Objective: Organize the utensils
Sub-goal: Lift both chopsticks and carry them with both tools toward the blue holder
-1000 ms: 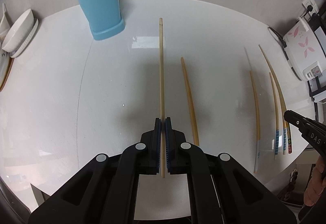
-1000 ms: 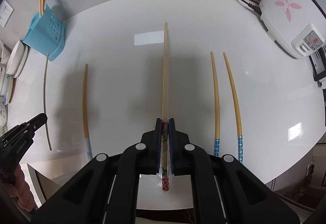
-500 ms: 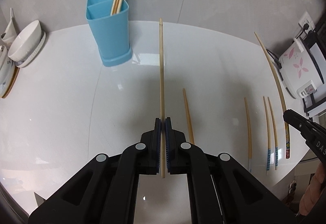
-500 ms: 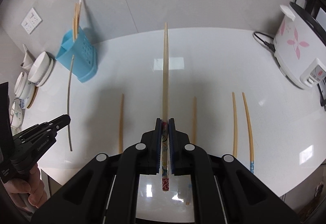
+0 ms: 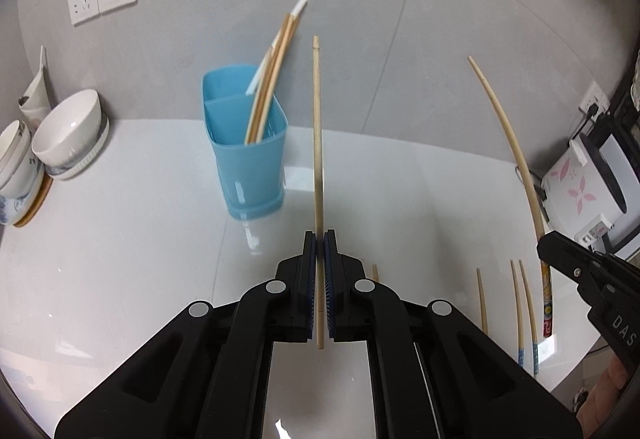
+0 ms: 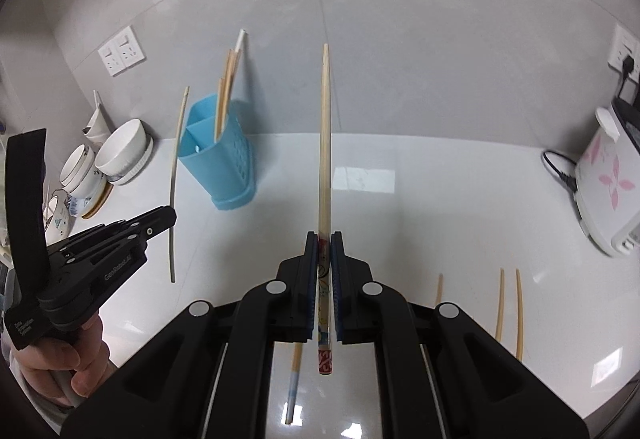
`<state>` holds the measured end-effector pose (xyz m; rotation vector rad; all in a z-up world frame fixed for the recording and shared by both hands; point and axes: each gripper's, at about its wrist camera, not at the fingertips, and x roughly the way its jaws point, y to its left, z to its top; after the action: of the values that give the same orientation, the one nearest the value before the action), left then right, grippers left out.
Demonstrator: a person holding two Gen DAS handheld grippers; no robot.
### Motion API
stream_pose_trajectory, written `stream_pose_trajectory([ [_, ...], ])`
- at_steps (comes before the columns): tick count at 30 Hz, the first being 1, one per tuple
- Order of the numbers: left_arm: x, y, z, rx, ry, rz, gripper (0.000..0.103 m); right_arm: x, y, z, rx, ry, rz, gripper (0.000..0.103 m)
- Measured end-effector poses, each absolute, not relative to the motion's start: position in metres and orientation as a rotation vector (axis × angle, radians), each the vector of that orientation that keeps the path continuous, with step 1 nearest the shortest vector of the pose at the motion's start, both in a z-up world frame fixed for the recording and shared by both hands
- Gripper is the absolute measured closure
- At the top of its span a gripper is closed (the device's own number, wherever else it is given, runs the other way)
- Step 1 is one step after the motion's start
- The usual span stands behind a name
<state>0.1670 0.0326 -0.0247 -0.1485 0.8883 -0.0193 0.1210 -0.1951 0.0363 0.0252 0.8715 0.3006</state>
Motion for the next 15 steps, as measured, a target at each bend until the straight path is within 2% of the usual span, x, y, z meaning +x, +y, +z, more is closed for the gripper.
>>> stream_pose_trajectory([
  [15,0.203,0.067,-0.005,-0.131,0.731,-0.001,0.100,0.162,-0.134,0.055,0.049,0.754,0.410,0.097],
])
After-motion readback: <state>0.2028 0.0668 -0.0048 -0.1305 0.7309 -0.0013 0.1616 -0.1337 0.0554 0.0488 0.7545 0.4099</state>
